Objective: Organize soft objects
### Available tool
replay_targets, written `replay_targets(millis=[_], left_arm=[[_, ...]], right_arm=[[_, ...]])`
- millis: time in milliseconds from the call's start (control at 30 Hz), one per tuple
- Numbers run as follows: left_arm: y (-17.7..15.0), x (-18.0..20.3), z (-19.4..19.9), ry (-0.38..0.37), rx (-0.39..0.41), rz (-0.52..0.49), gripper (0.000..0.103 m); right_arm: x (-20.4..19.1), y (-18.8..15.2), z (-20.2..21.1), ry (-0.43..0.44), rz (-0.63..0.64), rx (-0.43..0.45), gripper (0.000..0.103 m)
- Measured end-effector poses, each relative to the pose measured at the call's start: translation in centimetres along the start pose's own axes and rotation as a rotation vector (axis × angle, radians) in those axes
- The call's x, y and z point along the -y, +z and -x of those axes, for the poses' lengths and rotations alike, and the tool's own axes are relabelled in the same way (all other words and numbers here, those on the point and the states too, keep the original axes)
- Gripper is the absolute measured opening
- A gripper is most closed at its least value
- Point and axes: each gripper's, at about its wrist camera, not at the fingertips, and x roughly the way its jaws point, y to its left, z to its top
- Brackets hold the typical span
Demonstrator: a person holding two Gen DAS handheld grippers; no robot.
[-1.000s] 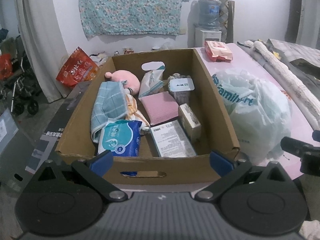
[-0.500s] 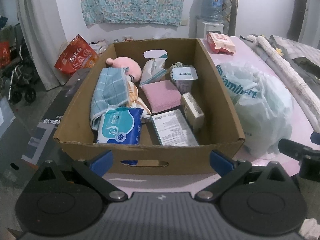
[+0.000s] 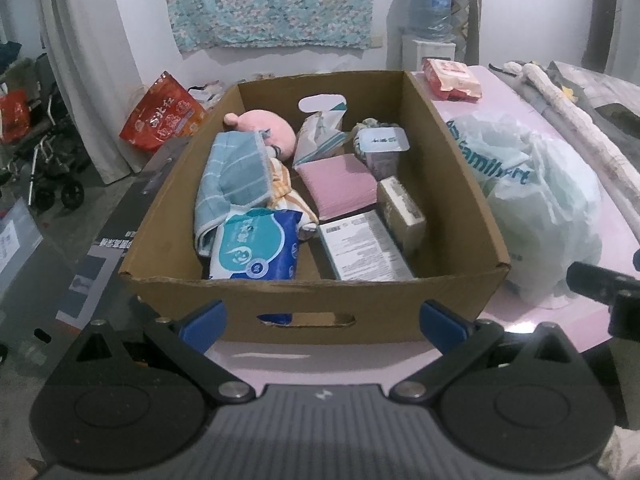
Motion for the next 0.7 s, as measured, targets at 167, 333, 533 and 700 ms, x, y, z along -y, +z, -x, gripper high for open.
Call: replay_targets(millis=[167,333,533,700], left_arm=[[-0.15,-0.31,-0.11,0.011,-0.008,0.009,0.103],[-0.25,-0.49,-0.25,0.017,-0.014,0.017,0.103],[-0.30,-0.53,-0.40,0.029,-0.017,0.011,0.103],[-0.39,-0.65,-0.45,0.031,-0.021,0.015,0.103]], right_arm=[[-0.12,0.05,-0.27,0.008,-0.004,-0.008,0.102],[-0.18,0.06,-0.35,0.010,-0.002,-0.010,0.102],[-0.26,0.12,-0.51,0.013,-0.003,-0.016,0.102],[-0.28,0.14,-0.69,0.016,-0.005,-0.020,0.102]])
